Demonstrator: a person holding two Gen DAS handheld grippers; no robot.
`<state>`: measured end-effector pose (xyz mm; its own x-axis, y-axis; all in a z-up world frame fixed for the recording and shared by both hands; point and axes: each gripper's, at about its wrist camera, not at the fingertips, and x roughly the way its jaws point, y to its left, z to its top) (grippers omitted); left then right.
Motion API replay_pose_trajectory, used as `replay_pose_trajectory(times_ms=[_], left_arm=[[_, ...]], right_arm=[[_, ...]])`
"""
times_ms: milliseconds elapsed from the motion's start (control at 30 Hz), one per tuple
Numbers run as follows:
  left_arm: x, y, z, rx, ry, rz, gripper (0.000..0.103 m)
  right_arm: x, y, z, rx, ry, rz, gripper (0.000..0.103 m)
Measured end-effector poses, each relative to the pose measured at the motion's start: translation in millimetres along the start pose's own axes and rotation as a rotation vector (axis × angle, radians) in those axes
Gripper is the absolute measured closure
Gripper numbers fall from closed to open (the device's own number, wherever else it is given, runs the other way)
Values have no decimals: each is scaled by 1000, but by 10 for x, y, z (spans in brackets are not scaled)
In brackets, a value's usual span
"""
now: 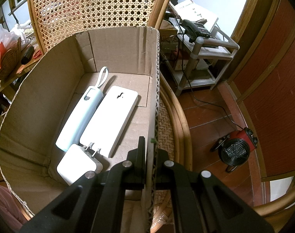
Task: Organize rigid objects
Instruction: 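Lift the keys with the left tool and drop them into the box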
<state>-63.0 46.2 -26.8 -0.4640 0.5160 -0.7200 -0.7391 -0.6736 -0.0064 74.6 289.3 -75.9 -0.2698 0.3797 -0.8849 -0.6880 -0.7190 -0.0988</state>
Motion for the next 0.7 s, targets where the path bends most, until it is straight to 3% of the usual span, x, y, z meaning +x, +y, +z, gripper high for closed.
replay_pose_trajectory(times_ms=[400, 700], left_arm=[[-382, -193, 423, -6, -159, 9, 61], [-905, -482, 639, -4, -318, -99, 61]], right_arm=[[12, -10, 2, 4, 1, 1, 97], [17, -6, 3, 3, 1, 1, 97]])
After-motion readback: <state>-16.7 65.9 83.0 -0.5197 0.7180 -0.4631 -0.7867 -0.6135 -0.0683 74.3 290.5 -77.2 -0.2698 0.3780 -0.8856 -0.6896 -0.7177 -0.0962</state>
